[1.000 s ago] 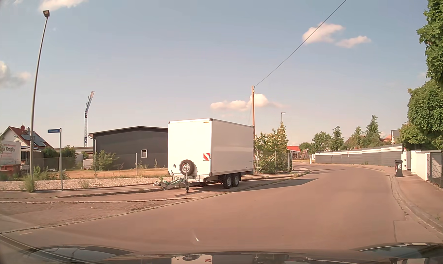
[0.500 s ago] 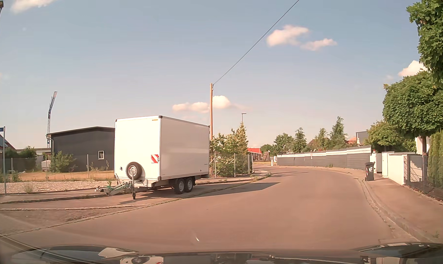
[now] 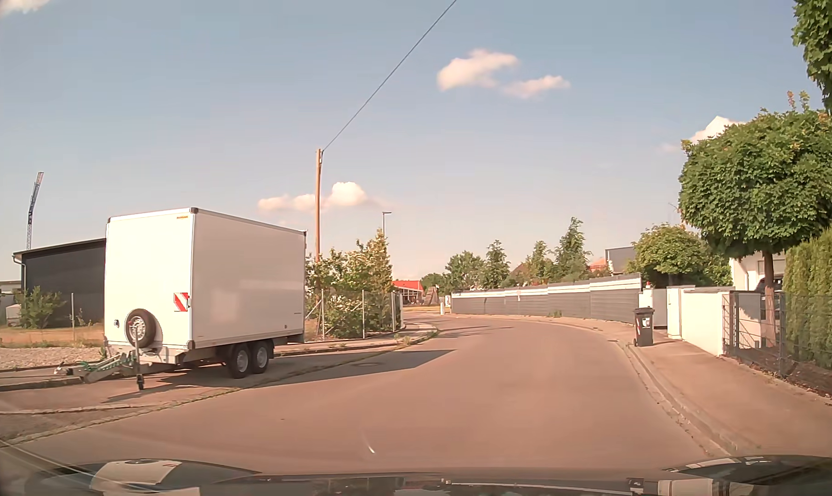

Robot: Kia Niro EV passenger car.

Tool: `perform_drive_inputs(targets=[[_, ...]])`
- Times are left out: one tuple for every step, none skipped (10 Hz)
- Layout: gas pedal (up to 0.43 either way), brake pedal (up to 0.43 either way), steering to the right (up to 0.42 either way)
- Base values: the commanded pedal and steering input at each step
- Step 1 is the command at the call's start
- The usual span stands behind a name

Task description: Follow the waypoints while adhering to traffic rules and regulations

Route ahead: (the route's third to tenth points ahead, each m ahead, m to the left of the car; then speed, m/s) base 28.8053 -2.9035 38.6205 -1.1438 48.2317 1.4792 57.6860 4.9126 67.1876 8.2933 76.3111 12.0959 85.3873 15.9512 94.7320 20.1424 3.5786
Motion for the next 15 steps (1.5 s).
perform_drive_inputs(targets=[[0.197,0.018,0.235],[0.197,0.018,0.215],[0.197,0.018,0.184],[0.197,0.012,0.158],[0.197,0.012,0.133],[0.197,0.018,0.113],[0.197,0.018,0.097],[0.197,0.012,0.089],[0.197,0.012,0.088],[0.197,0.012,0.087],[0.197,0.018,0.08],[0.197,0.018,0.065],[0.197,0.018,0.047],[0.197,0.018,0.04],[0.197,0.018,0.041]])
